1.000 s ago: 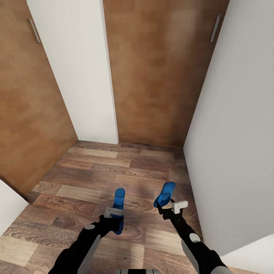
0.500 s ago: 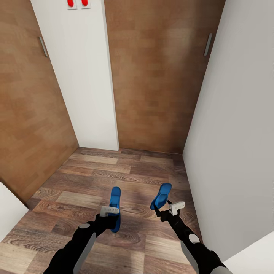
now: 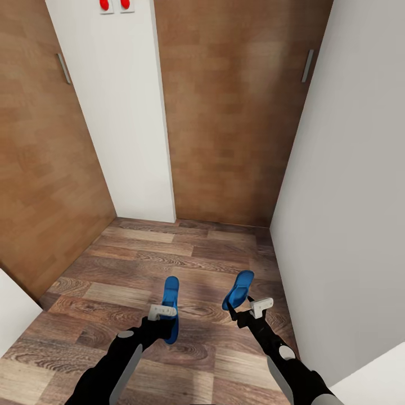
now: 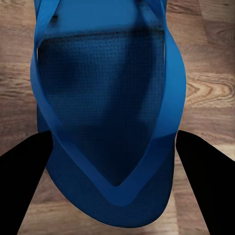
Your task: In the bedroom, move the book from the bed onto either nightstand, and place the two sandals side by side next to the bed.
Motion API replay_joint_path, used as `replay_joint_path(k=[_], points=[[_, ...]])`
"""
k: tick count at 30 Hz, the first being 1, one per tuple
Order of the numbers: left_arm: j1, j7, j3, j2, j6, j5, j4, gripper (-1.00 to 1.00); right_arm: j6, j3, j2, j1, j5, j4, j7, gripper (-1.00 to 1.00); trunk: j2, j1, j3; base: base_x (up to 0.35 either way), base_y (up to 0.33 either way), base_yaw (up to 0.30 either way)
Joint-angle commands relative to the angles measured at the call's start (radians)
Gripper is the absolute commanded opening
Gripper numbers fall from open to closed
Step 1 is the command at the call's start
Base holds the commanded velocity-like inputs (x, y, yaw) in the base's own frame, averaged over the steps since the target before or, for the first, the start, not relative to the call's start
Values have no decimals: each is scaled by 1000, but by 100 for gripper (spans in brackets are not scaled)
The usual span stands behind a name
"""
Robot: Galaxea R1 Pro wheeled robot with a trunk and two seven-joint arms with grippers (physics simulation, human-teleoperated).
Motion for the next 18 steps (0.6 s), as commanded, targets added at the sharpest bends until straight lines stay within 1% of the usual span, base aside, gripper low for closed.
replay_joint_path(k=[1, 8, 11, 18], points=[[0, 0, 0, 0, 6, 8, -1, -100, -3, 2, 0, -1, -11, 1, 6, -100, 0, 0, -1, 0, 0, 0], [0, 0, 0, 0, 2, 8, 0, -100, -3, 2, 0, -1, -11, 1, 6, -100, 0, 0, -1, -11, 13, 0], [0, 0, 0, 0, -11, 9, 0, -100, -3, 2, 0, -1, -11, 4, 6, -100, 0, 0, -1, -118, 171, 0], [0, 0, -1, 0, -17, 8, 0, -100, -4, 2, 0, -1, -11, 8, 4, -100, 0, 0, -1, -161, 235, 0]])
